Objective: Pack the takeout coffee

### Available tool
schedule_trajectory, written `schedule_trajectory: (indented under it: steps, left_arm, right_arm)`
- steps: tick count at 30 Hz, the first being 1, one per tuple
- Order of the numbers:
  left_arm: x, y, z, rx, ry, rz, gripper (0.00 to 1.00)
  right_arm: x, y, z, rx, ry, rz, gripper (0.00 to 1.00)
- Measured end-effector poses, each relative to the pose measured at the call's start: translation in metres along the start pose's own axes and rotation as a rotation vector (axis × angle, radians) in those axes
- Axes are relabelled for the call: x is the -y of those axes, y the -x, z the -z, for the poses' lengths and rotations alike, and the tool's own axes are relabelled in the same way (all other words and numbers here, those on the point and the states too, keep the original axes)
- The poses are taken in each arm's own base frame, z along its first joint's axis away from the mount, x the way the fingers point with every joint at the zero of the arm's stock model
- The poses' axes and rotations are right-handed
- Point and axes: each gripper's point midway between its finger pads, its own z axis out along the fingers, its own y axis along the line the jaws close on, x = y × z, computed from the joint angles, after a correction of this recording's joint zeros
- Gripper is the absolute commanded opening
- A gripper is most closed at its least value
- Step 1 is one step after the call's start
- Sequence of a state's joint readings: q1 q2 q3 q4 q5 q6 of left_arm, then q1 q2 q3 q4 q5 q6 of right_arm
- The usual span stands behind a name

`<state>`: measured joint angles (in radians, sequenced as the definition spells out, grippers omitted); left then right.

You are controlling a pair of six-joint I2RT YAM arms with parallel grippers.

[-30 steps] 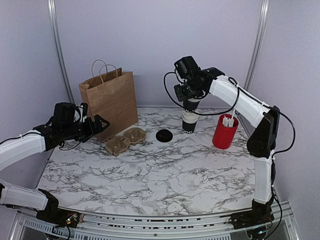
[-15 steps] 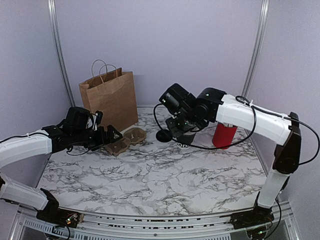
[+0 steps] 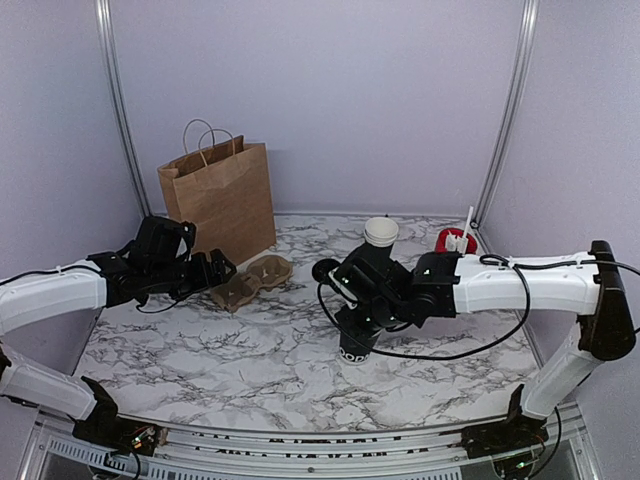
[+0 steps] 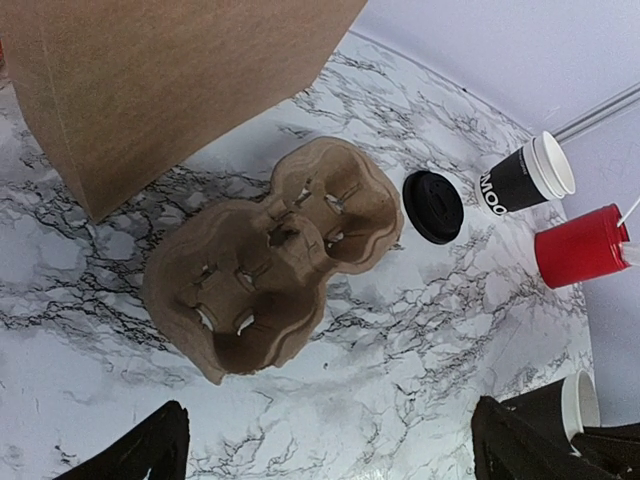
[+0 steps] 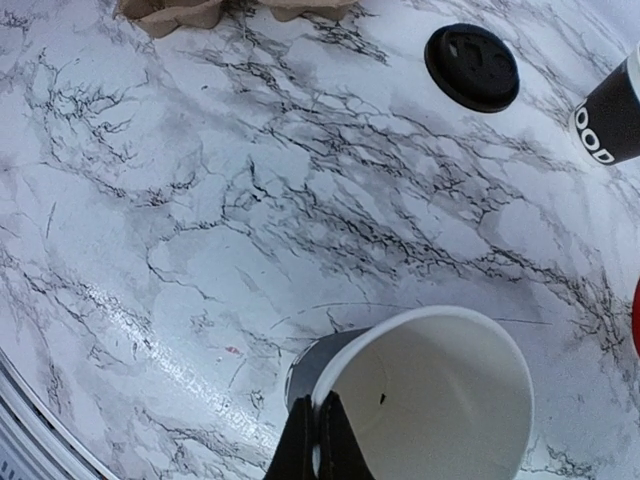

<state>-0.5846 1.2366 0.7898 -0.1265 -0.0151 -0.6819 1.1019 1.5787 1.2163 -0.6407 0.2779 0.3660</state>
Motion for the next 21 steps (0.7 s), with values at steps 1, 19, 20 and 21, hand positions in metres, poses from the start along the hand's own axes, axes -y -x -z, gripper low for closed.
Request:
schedule_trajectory:
  steps: [1,19,20,21]
  left_arm:
    - [-0.002,0.002,0.0,0.01,0.015,0.004,0.99]
    - [-0.015,0.031,0.008,0.117,0.146,0.001,0.99]
    - [-0.015,0.032,0.009,0.118,0.146,-0.002,0.99]
    - [-0.013,0.035,0.01,0.123,0.142,-0.006,0.99]
  right_arm:
    - [-0.003,-0.003,-0.003,-0.001,0.014,0.002,0.0]
    - [-0.086,-0.009,-0.024,0.029,0.115,0.215,0.0]
    - [-0.089,-0.008,-0.025,0.033,0.117,0.219,0.0]
    - [-0.092,-0.005,-0.026,0.036,0.116,0.221,0.0]
